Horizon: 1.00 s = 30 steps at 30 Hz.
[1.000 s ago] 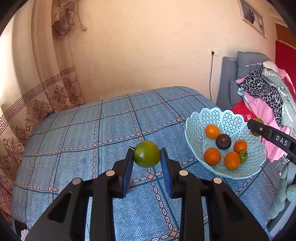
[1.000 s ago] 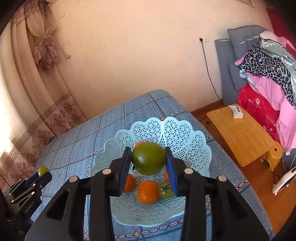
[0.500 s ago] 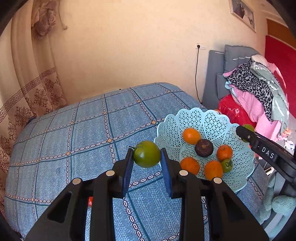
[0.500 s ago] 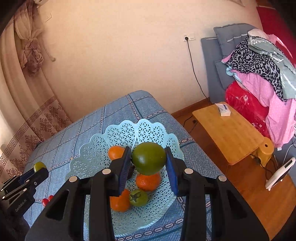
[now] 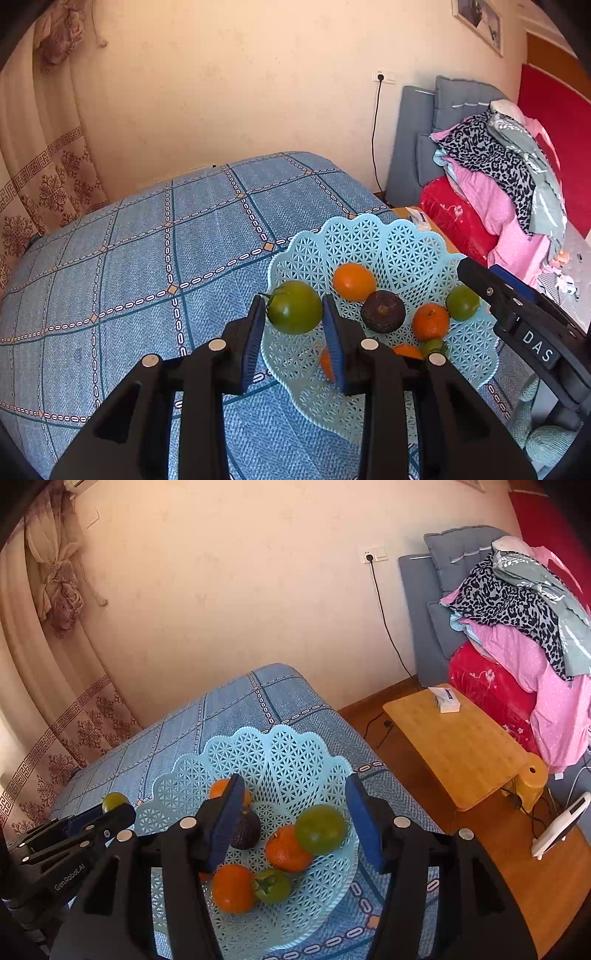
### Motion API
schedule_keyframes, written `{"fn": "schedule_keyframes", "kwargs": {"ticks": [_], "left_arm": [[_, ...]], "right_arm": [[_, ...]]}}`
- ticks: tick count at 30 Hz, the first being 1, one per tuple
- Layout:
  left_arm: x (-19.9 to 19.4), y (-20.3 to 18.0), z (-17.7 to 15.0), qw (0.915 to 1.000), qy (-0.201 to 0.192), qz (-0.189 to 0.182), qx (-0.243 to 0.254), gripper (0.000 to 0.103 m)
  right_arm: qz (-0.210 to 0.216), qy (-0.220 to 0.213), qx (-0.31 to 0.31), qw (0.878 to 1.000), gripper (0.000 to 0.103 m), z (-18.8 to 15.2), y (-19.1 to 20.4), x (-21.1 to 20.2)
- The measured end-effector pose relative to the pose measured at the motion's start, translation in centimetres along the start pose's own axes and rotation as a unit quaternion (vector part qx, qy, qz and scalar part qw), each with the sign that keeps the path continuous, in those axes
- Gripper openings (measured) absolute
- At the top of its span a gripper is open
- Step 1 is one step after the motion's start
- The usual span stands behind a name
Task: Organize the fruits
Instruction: 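Lower both green tomatoes into the basket and open both grippers, then move both open grippers back toward the two red cherry tomatoes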
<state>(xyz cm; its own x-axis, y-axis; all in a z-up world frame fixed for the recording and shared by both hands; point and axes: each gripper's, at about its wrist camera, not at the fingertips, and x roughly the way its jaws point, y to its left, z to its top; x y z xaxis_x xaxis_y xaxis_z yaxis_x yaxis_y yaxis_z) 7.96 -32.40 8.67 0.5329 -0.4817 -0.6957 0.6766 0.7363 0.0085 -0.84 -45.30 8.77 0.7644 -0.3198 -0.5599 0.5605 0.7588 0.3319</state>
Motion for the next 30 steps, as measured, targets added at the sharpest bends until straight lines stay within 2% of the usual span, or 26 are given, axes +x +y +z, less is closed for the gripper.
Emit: {"fn": "schedule_keyframes", "kwargs": {"ticks": [1,2,14,18,30], "left_arm": [[0.0,0.1,0.1,1.0000,-0.001,-0.001,-0.004,0.055],[0.0,0.2,0.1,1.0000,-0.004,0.001,-0.008,0.066],[-1.2,3.1,0.1,0.9989,-0.007,0.023,-0.040,0.067],[-2.4,4.2,0.1,0.9981,-0.014,0.033,-0.049,0.080],[-6.3,9.2,-1.5,0.9943,-0.030,0.078,-0.065,0.082]], "right_arm": [[0.001,-0.001,0.002,1.000,0.059,0.1,-0.1,-0.1],[0.001,-0.002,0.004,1.000,0.059,0.1,-0.1,-0.2],[0.015,-0.021,0.009,1.000,0.061,0.5,0.4,-2.1],[0.024,-0.029,0.002,0.999,0.062,0.5,1.1,-3.1],[0.059,-0.035,-0.028,0.997,0.063,-0.2,4.2,-4.6]]}}
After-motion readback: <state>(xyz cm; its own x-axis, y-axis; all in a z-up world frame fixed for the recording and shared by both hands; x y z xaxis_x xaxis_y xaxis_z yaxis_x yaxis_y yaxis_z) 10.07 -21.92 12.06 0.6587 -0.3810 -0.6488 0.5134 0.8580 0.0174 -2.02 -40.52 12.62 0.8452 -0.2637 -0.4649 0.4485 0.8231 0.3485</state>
